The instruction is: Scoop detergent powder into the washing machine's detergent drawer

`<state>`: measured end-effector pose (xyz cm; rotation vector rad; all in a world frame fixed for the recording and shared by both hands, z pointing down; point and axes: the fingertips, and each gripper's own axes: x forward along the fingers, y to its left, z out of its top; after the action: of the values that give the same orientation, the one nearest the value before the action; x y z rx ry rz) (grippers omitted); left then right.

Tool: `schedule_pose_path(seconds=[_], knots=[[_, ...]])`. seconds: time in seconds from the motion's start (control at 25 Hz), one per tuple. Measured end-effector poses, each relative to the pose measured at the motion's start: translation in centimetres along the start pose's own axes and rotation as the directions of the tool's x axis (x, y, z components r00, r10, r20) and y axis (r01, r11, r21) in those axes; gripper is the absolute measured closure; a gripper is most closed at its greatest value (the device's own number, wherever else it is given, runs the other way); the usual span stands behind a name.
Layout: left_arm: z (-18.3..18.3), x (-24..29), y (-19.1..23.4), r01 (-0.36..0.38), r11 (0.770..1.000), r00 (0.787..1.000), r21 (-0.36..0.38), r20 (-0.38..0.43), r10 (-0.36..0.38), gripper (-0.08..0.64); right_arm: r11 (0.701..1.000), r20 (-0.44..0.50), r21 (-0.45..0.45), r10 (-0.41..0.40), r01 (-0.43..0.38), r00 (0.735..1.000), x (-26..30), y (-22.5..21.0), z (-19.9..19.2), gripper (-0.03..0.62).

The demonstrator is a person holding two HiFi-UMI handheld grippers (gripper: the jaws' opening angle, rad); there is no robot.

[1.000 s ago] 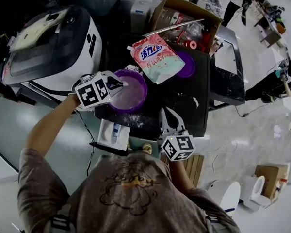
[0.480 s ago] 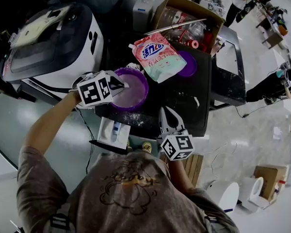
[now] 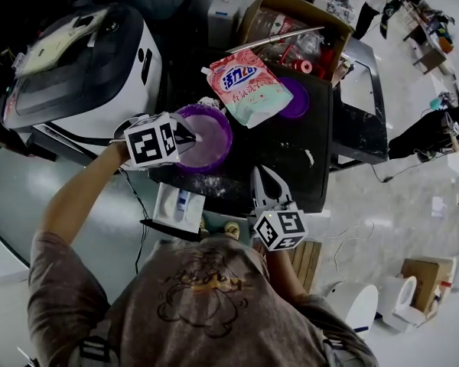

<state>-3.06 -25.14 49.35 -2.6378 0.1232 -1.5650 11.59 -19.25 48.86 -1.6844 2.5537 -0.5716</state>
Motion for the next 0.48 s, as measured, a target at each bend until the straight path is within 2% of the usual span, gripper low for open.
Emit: schedule_pose_path(seconds=[0.48], knots=[[-0.1, 0.0, -1.8, 0.103, 0.994, 0.994, -0.041, -0.044, -0.105, 0.537, 1.0, 0.003, -0.001, 0.004, -0.004, 1.0, -0.3, -0.2, 0.0, 0.591]])
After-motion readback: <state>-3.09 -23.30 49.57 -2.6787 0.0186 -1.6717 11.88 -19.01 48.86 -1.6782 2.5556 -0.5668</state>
